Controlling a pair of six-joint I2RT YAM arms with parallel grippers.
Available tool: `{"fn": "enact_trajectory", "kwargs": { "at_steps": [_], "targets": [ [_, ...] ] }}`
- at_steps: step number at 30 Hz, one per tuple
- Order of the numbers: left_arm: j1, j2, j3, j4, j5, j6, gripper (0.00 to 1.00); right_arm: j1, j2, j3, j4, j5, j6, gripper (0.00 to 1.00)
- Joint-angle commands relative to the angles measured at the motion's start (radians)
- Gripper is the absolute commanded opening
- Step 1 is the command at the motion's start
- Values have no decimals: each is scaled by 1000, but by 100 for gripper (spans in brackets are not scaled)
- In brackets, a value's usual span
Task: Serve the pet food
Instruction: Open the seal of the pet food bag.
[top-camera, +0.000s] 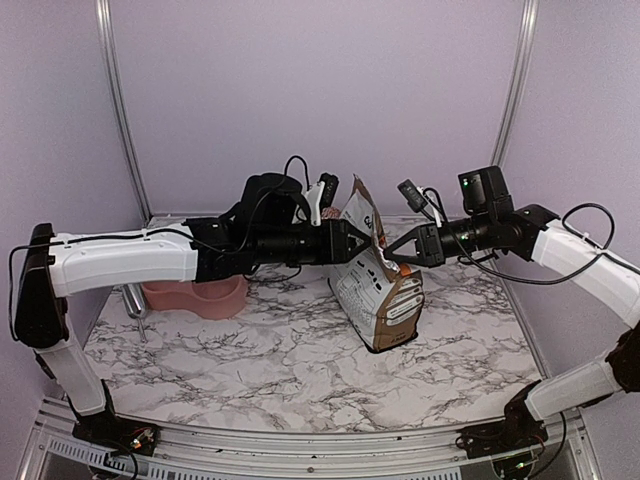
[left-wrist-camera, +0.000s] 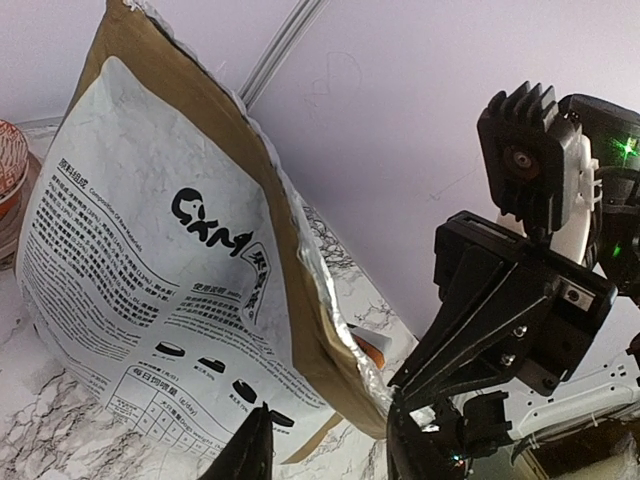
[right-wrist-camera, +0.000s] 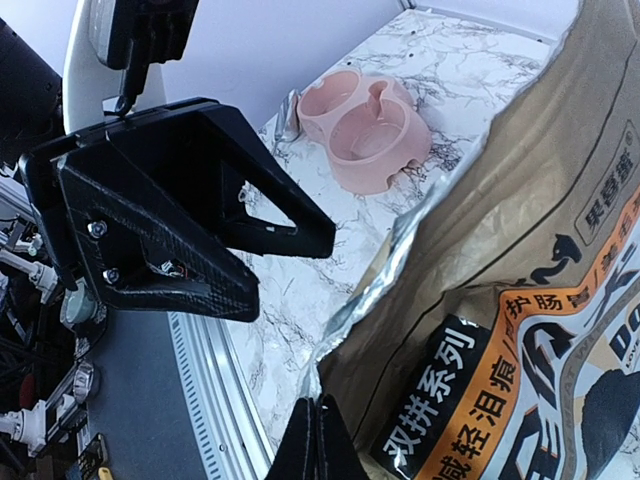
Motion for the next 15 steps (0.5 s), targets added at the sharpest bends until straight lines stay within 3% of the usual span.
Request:
{"fn": "enact_trajectory", "kwargs": {
  "at_steps": [1, 15],
  "targets": [
    [-6, 26, 40, 11, 49, -25, 42, -9, 13, 27, 6, -8, -14, 0],
    [-7, 100, 88, -9, 57, -22, 40, -8, 1, 3, 19, -10, -13, 0]
  ]
}}
